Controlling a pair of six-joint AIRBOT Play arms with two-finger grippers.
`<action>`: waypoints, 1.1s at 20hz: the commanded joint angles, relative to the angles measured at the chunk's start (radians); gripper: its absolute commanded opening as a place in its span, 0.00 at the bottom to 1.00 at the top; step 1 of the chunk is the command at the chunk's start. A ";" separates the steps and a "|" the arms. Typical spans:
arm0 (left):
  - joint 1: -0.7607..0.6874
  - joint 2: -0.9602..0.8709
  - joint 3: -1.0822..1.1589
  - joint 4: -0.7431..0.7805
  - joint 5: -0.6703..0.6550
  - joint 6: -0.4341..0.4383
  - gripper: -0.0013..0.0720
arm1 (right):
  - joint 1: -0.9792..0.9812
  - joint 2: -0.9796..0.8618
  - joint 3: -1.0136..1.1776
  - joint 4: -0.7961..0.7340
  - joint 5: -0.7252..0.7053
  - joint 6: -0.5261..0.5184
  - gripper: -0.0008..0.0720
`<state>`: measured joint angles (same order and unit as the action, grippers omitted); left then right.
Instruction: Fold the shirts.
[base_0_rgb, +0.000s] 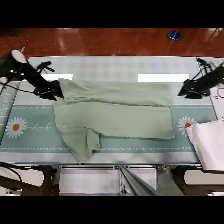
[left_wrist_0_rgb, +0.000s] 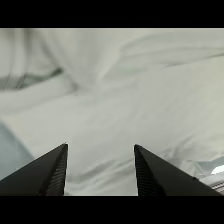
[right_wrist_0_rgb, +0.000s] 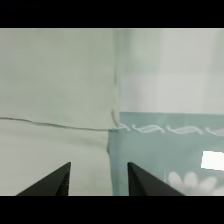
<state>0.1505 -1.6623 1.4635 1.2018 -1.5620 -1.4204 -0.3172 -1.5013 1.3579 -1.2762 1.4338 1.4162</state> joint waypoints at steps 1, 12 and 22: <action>0.167 0.219 -0.210 -0.037 0.046 0.020 0.71 | -0.130 0.230 -0.158 -0.060 -0.110 0.051 0.58; 0.437 0.528 -1.001 -0.286 0.201 0.112 0.71 | -0.236 0.686 -0.739 0.381 -0.299 -0.057 0.58; 0.129 0.472 -1.007 -0.399 0.446 0.101 0.04 | -0.237 0.686 -0.679 0.288 -0.217 0.014 0.58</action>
<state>0.3389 -1.1728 0.4343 0.8192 -1.1614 -1.3090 -0.5533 -0.8173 0.6460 -0.8551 1.1629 1.3808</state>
